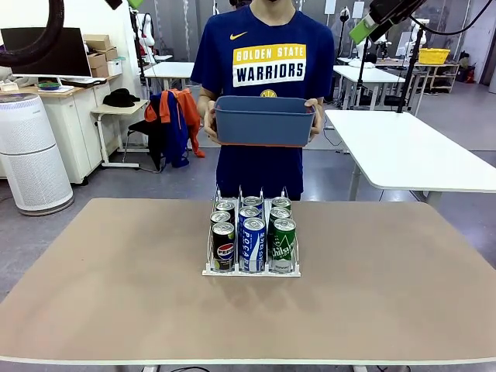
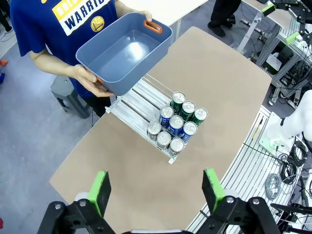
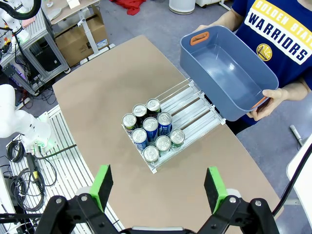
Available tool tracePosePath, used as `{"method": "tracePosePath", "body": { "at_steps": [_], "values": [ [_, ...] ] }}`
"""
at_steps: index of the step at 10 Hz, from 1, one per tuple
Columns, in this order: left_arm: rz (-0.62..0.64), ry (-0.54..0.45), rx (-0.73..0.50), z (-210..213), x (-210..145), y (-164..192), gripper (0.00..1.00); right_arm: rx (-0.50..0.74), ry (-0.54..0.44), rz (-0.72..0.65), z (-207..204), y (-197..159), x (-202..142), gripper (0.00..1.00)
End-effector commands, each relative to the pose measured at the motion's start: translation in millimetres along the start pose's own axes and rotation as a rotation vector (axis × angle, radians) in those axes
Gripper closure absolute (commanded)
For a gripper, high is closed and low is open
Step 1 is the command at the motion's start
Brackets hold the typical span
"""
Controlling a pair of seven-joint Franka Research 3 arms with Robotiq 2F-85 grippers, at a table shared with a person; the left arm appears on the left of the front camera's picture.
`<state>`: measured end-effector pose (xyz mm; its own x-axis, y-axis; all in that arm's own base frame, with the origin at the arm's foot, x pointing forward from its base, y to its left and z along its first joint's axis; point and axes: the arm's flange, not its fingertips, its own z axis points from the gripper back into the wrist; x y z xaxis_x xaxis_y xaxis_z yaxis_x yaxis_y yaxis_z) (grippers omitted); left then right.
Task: Fill the beverage cans into the dispenser.
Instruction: Place the picked Pepsi coke in the line of the Automatic Can Dispenser with the same cans.
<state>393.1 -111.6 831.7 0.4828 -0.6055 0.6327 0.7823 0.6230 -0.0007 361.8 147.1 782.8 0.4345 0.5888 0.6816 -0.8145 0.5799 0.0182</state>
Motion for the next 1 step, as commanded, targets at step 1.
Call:
{"method": "tracePosePath", "body": {
  "at_steps": [1],
  "values": [
    [0.002,-0.004,0.004,0.6,-1.8,0.1,0.0,0.009,0.006,0.002,0.2,0.6,-0.7,0.0]
  ]
}}
